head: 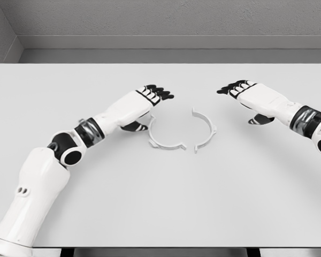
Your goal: Assemble PVC drainage pipe clamps
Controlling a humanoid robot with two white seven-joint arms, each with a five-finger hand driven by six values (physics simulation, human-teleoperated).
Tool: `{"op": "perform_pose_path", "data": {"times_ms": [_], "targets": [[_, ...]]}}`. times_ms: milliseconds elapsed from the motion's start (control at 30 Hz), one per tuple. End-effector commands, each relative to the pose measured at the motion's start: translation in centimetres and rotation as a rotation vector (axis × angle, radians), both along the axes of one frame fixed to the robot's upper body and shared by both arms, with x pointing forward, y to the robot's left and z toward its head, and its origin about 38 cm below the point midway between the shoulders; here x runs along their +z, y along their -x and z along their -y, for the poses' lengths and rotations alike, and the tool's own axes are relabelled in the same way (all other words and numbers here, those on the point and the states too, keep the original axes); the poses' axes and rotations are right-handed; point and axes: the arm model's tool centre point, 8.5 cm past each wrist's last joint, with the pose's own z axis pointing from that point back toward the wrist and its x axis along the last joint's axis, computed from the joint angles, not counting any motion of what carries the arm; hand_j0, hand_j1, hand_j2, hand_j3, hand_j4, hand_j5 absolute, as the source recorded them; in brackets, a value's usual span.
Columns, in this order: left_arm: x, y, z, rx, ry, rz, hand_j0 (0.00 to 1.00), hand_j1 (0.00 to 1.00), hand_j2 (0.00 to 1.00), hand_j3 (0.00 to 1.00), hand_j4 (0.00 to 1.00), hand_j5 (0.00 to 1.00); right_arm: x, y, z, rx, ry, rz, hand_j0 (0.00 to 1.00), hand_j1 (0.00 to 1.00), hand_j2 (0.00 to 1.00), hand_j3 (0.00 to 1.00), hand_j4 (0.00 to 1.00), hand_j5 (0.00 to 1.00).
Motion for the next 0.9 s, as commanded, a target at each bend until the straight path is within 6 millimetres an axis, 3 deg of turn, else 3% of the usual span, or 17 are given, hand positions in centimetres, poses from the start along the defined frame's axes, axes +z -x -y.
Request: {"op": "perform_pose_path", "data": {"times_ms": [0,367,667,733,867], "targets": [[-0.3,0.0,0.1,0.003,0.008,-0.014,1.00,1.00,1.00,1.00,1.00,1.00,0.0,0.0,0.1,-0.003,-0.001,0.000,1.00,1.00,1.00,1.00,1.00,1.00],[0.1,-0.3,2.3,-0.023,0.039,-0.014,1.00,1.00,1.00,1.00,1.00,1.00,0.1,0.1,0.6,-0.008,0.005,0.002,1.00,1.00,1.00,1.00,1.00,1.00],[1.1,-1.0,0.3,0.004,0.029,0.009,1.00,1.00,1.00,1.00,1.00,1.00,0.3,0.2,0.4,-0.004,-0.001,0.001,1.00,1.00,1.00,1.00,1.00,1.00],[0.6,-0.5,-1.6,0.015,-0.014,0.007,1.00,1.00,1.00,1.00,1.00,1.00,0.3,0.2,0.4,-0.003,0.000,-0.001,1.00,1.00,1.00,1.00,1.00,1.00],[1.0,1.0,-1.0,-0.013,0.000,0.035,1.00,1.00,1.00,1.00,1.00,1.00,0.3,0.3,0.3,0.001,-0.003,-0.002,1.00,1.00,1.00,1.00,1.00,1.00]]}}
